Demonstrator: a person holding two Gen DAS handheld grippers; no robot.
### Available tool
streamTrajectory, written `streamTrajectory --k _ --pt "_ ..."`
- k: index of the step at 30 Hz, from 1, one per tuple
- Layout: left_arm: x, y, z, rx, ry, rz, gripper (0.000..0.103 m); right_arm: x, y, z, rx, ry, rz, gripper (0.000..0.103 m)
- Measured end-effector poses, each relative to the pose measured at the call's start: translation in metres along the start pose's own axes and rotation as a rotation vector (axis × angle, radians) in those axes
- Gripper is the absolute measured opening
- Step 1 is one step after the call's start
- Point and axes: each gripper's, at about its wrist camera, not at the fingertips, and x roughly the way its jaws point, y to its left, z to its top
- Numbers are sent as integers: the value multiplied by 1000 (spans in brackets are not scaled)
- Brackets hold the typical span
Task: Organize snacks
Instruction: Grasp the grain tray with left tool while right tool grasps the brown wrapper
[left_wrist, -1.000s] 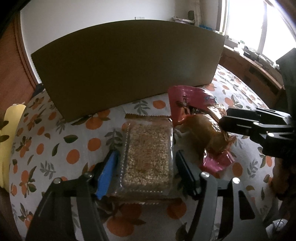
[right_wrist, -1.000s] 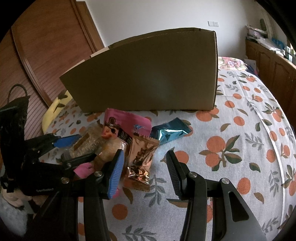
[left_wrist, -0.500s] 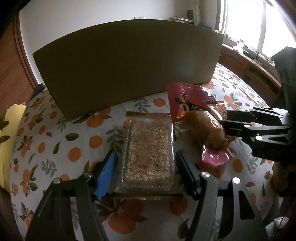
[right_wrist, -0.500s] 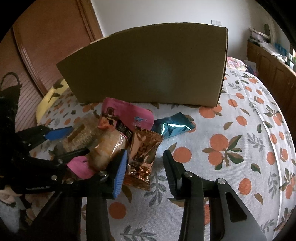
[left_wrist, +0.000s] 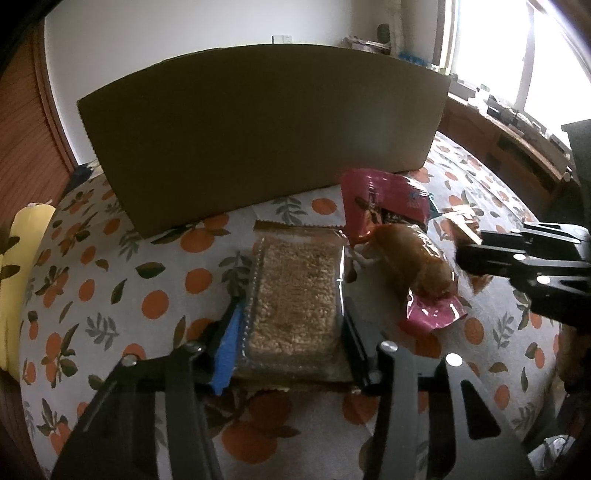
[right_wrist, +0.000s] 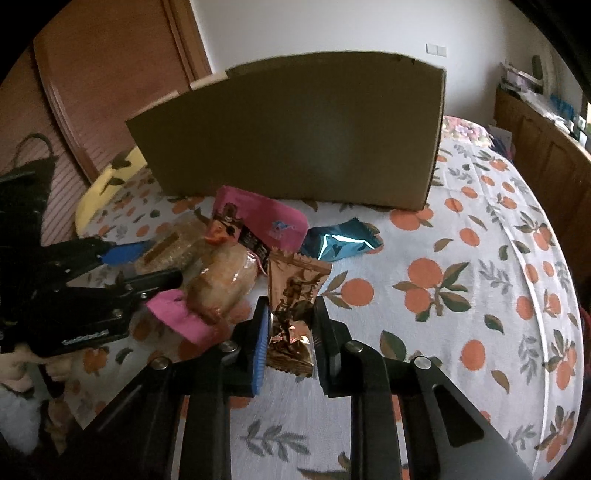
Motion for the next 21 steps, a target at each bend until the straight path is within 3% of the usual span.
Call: streamTrajectory --k 21 --pt "-63 2 -17 -52 -109 -17 46 -54 3 -16 6 -68 33 20"
